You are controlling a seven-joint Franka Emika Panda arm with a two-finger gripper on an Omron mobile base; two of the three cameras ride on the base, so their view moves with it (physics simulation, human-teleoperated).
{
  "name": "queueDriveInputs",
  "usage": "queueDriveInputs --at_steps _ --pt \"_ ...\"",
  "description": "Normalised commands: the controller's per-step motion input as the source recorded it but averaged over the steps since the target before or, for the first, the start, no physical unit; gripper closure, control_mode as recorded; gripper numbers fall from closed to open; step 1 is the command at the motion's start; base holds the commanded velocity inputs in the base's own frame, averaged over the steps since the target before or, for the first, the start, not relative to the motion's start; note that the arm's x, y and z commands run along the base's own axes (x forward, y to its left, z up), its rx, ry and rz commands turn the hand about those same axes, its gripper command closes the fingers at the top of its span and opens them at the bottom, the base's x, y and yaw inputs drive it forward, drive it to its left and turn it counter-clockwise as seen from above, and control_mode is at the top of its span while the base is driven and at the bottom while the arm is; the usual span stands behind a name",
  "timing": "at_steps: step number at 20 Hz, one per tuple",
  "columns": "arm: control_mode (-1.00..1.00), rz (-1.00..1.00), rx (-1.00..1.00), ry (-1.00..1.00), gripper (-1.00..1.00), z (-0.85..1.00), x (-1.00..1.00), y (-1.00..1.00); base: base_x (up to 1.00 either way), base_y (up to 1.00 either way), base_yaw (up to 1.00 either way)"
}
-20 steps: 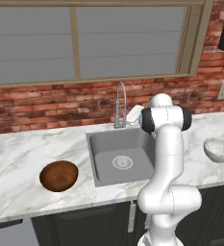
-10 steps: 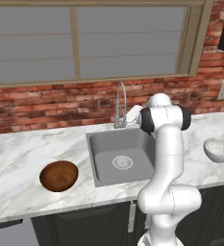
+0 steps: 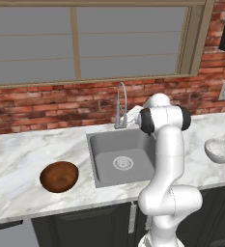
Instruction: Rinse each bowl for a few seconds and place them down in the sink or on the counter.
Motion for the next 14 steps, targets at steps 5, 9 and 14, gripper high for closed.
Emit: queueDriveInputs --at_steps 5,9,14 --pt "-1.0 0.0 0.05 0.05 1.0 -0.27 0.23 -0.33 0.0 0.0 0.0" --pt "-1.0 0.0 0.07 0.04 1.0 -0.28 0.11 -0.51 0.0 0.0 0.0" --pt "-1.0 0.0 0.07 0.03 1.0 -0.3 0.06 -0.52 0.0 0.0 0.0"
